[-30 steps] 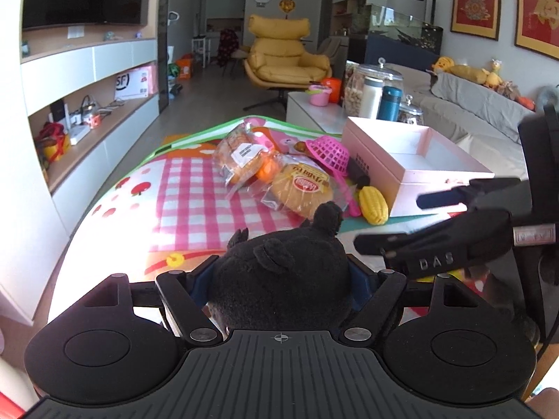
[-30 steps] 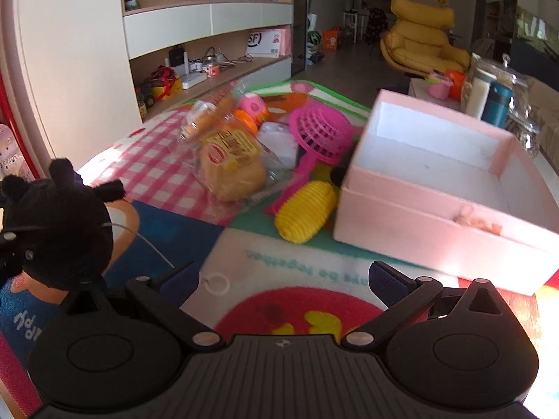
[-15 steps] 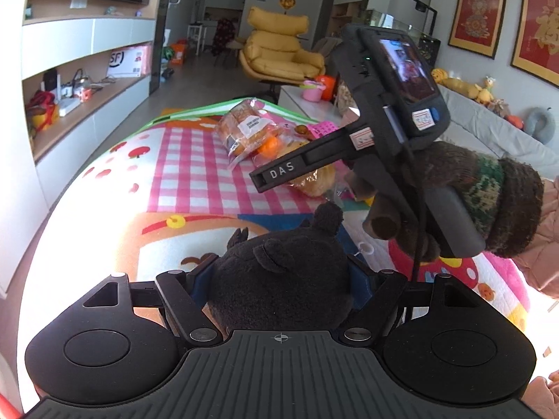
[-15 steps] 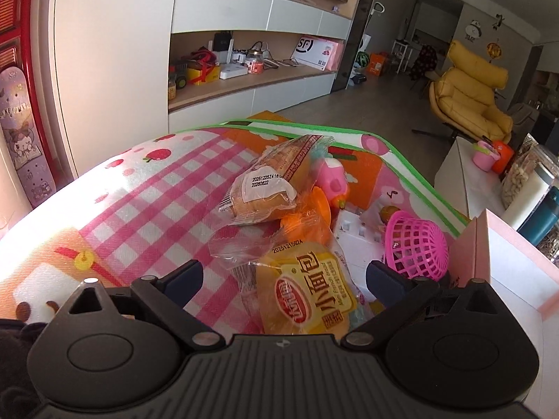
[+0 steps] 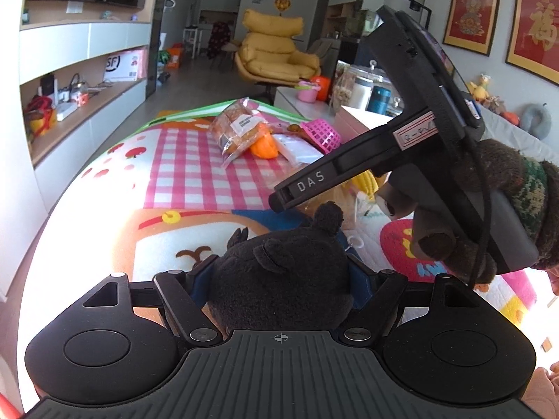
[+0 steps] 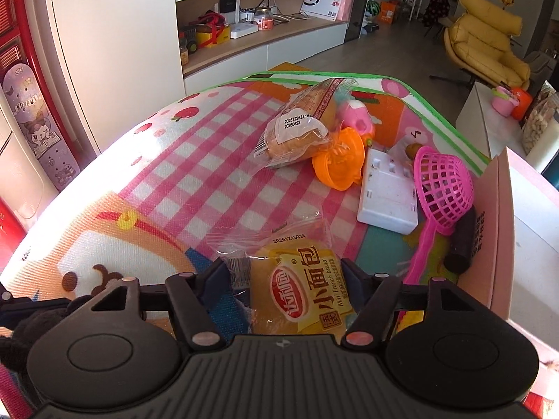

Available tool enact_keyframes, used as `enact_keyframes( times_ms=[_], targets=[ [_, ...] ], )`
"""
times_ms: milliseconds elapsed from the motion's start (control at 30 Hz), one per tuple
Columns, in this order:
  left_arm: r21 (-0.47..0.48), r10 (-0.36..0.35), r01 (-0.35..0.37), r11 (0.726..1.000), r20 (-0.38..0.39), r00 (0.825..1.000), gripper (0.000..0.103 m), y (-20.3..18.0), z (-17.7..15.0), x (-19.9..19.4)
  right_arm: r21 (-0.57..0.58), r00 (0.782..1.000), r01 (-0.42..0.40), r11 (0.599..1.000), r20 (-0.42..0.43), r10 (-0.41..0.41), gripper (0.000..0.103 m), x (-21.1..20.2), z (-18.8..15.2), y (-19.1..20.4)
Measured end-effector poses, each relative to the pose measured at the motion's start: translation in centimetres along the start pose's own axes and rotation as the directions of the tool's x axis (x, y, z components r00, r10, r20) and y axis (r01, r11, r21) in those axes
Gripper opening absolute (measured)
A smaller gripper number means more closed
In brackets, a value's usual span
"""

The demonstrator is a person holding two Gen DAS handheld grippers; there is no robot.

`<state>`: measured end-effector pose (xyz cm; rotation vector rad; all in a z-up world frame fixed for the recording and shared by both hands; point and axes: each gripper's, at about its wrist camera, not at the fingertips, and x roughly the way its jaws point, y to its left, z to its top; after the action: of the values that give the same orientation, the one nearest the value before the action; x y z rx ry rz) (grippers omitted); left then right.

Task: Organize objects
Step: 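Carry the plush into the pink box with the left gripper while the right gripper places the wrapped bun there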

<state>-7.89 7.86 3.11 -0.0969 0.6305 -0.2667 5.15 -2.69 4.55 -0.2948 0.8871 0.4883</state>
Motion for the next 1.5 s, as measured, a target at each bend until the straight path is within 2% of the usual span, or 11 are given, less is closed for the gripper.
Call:
enact_keyframes(
  times_ms=[200,367,533,633,800,867,1000,1100,1167,1300,1500],
  targets=[
    [0.050,0.003,-0.002,0.999,-0.023,1.000,0.080,-1.8,-0.4,-1.0,0.039,0.999,-0.029,0.999,0.032,0.028,0.065,-4.7,-3.2,-1.0],
    [0.076,0.018,-0.017,0.997,-0.023,1.000,0.080,-2.9,0.2,-2.4,0.032,0.997,0.039,0.999,0.065,-0.041,0.065,-8.7,-7.1,-2.2],
    [0.063,0.033,-0.036,0.997,0.049,0.998,0.080,-4.1,5.0,-4.3,0.107,0.994,0.062,0.992,0.088,-0.072,0.065,-10.8,-10.1,-5.0],
    [0.078,-0.011,0.003,0.997,0.094,0.995,0.080,-6.4,9.3,-3.7,0.132,0.990,0.054,0.990,0.121,-0.070,0.065,-12.2,-11.6,-6.3],
    [0.044,-0.162,0.160,0.986,0.065,0.985,0.080,-11.3,16.0,2.4,0.159,0.984,0.052,0.986,0.163,-0.078,0.065,-13.9,-13.2,-7.9],
    [0.022,-0.177,0.176,0.984,0.054,0.983,0.081,-13.0,17.8,5.5,0.169,0.979,0.049,0.984,0.186,-0.081,0.065,-14.6,-13.7,-8.4],
    [0.131,-0.100,0.087,0.988,0.097,0.990,0.085,-17.0,19.6,12.9,0.189,0.971,0.047,0.981,0.222,-0.089,0.065,-15.1,-14.3,-9.5],
    [0.219,0.009,0.000,0.976,-0.038,0.999,0.082,-18.9,18.5,18.3,0.207,0.970,0.034,0.978,0.229,-0.082,0.065,-15.0,-14.4,-10.1],
    [0.190,-0.017,0.025,0.981,-0.042,0.999,0.074,-18.7,17.8,19.2,0.214,0.969,0.028,0.976,0.234,-0.079,0.065,-15.0,-14.4,-10.5],
    [0.041,-0.103,0.101,0.994,0.038,0.994,0.073,-15.2,17.3,16.9,0.219,0.966,0.012,0.976,0.248,-0.068,0.065,-15.2,-14.3,-11.3],
    [-0.055,-0.026,0.031,0.998,0.094,0.995,0.073,-9.7,14.7,12.5,0.235,0.939,0.089,0.968,0.305,-0.160,0.065,-16.2,-9.7,-14.4]
  ],
)
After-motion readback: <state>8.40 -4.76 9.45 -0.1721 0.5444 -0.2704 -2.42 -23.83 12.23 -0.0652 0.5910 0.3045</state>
